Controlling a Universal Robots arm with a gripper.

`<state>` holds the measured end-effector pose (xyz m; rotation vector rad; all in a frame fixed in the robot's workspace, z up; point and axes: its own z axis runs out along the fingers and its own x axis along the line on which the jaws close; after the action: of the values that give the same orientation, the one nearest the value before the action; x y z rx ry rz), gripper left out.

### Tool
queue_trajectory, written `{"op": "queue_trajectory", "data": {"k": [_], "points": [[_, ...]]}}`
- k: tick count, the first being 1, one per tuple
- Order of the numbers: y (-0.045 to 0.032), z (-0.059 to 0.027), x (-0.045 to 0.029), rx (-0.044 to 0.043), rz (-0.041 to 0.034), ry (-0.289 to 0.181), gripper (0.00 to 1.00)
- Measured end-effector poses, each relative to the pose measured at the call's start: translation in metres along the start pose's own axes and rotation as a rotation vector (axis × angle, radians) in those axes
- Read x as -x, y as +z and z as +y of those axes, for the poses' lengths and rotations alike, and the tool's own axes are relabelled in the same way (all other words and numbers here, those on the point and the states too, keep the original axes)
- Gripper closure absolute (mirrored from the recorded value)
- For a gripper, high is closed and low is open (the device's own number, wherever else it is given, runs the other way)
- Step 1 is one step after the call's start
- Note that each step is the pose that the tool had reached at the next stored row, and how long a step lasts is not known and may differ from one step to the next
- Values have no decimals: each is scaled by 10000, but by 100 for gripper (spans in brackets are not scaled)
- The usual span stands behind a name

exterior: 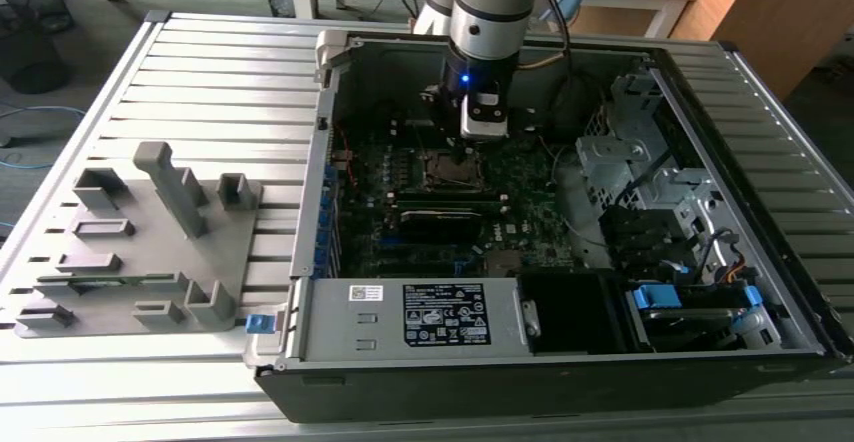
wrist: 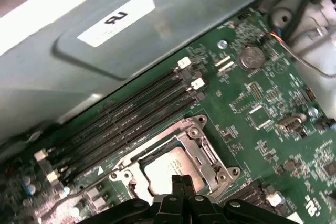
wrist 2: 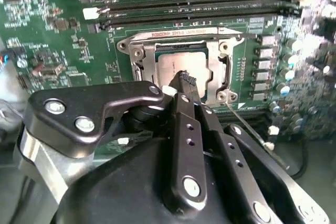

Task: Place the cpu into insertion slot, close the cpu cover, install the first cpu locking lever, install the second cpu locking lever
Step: 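Close the cpu cover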

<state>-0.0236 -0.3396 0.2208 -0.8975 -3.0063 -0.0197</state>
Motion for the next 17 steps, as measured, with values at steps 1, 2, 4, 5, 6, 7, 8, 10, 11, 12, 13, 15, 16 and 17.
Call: {"op": "queue_trajectory", "data": {"k": [1,2,4,5,6,7,8,10,11,12,13,15,16,17], "points": [[1,0,0,-2,2,-182,89],[2,0,0,-3,4,-359,89],[3,0,0,-6,8,-720,89],[4,0,0,-7,10,-899,89],[5,0,0,-8,12,-1097,89],[6,0,0,-10,14,-1275,89],[7,0,0,-11,16,-1456,89],[9,0,0,-14,20,-1816,89],[10,0,0,-15,21,-1995,89],[10,0,0,-17,23,-2174,89],[12,0,0,-17,25,-2372,89],[16,0,0,-18,29,-2726,89],[18,0,0,-20,29,-2905,89],[20,0,0,-21,30,-3085,89]]}}
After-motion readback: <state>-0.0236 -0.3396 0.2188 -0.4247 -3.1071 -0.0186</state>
